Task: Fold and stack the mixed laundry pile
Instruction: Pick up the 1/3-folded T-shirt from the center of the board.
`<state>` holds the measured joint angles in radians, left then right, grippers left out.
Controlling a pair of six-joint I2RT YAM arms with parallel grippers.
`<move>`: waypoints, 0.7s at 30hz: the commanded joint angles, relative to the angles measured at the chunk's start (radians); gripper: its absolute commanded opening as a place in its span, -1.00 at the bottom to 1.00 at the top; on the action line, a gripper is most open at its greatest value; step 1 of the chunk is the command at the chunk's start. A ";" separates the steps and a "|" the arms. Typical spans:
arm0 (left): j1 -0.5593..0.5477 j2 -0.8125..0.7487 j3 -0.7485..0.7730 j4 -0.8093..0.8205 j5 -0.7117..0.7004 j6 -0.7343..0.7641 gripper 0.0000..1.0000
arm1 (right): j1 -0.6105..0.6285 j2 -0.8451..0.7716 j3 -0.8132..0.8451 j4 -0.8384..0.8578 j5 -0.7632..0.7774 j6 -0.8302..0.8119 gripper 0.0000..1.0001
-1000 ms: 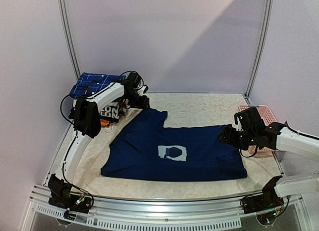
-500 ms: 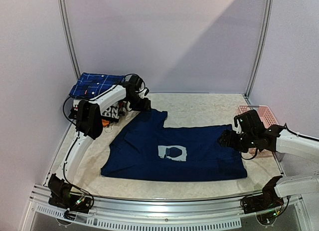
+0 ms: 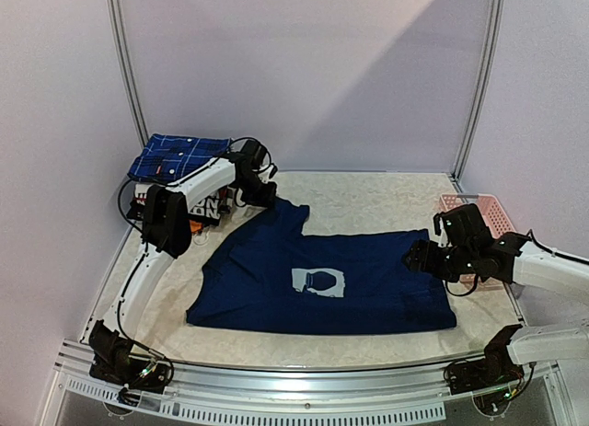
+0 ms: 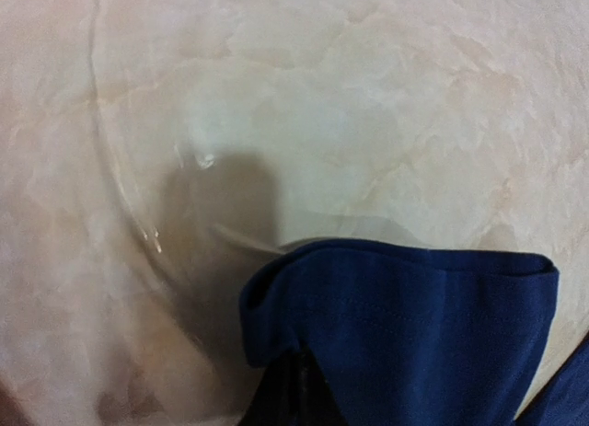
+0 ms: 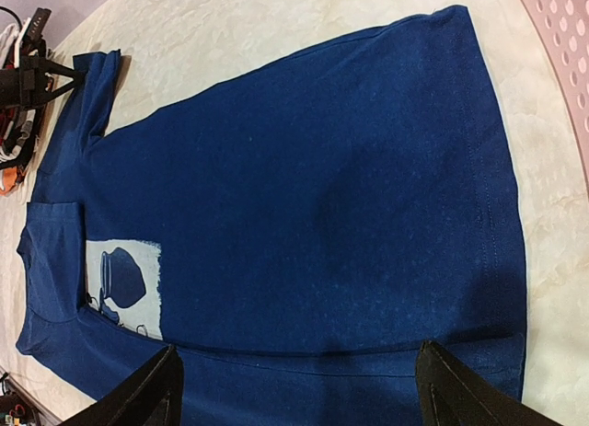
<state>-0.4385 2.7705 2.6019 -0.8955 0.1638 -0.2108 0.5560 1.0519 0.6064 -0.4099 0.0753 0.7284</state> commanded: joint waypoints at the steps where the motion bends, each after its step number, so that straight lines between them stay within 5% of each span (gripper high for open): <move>1: -0.019 0.000 -0.021 0.010 -0.023 -0.002 -1.00 | 0.004 -0.009 -0.004 0.005 0.001 0.001 0.75; 10: -0.029 -0.163 -0.184 0.069 -0.031 0.002 -1.00 | 0.005 0.108 0.118 -0.056 0.154 0.036 0.78; 15: -0.034 -0.284 -0.309 0.100 -0.045 0.015 -1.00 | -0.001 0.204 0.212 -0.076 0.224 0.065 0.98; 21: -0.039 -0.399 -0.448 0.165 -0.051 0.013 -1.00 | -0.094 0.357 0.354 -0.132 0.244 0.084 0.97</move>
<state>-0.4622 2.4577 2.2200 -0.7937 0.1215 -0.2092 0.5167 1.3186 0.8768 -0.4770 0.2611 0.7845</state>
